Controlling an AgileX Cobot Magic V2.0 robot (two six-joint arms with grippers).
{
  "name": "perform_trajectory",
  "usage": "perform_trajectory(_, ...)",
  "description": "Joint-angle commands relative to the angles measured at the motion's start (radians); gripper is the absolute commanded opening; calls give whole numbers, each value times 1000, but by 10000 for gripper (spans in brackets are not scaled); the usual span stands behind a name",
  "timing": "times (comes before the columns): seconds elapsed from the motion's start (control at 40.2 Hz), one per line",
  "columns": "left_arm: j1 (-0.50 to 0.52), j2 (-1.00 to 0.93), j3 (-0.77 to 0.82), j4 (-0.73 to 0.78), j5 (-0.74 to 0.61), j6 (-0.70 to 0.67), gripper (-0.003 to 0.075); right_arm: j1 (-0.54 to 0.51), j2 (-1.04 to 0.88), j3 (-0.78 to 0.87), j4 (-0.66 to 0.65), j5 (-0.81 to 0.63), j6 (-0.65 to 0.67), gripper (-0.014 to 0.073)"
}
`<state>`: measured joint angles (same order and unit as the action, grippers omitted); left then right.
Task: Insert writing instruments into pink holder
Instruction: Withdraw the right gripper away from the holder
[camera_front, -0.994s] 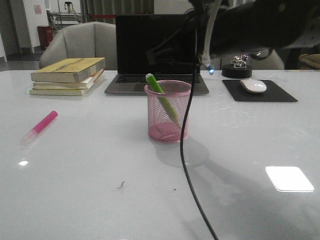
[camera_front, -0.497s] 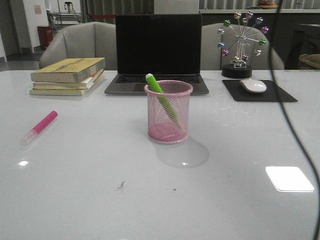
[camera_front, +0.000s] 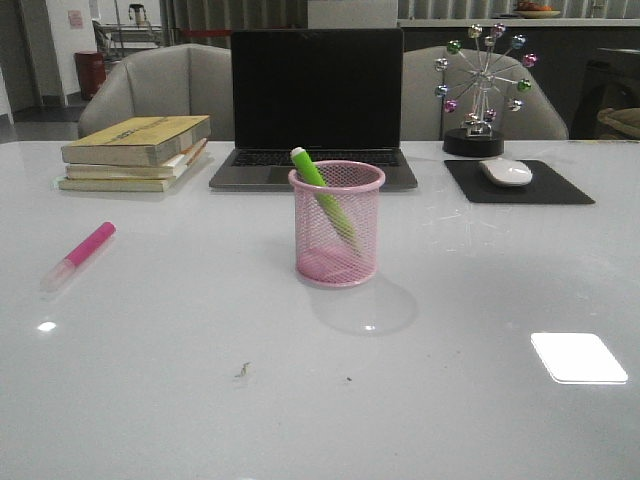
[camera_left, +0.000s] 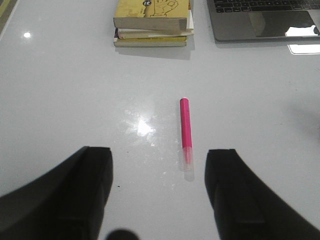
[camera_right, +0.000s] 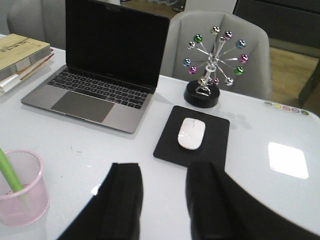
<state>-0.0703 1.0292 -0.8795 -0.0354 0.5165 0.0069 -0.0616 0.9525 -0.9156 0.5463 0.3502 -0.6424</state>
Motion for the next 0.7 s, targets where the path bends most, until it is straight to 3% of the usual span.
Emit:
perform_trajectory(0.0, -6, -12, -36, -8, -64, -1, 468, -36, -88, 46, 10, -47, 7, 339)
perform_trajectory(0.298, -6, -12, -36, -8, -64, -1, 468, -51, -259, 291, 10, -50, 22, 339)
perform_trajectory(0.671, -6, -12, -36, -8, -64, -1, 468, -51, -278, 315, 11, -50, 22, 339)
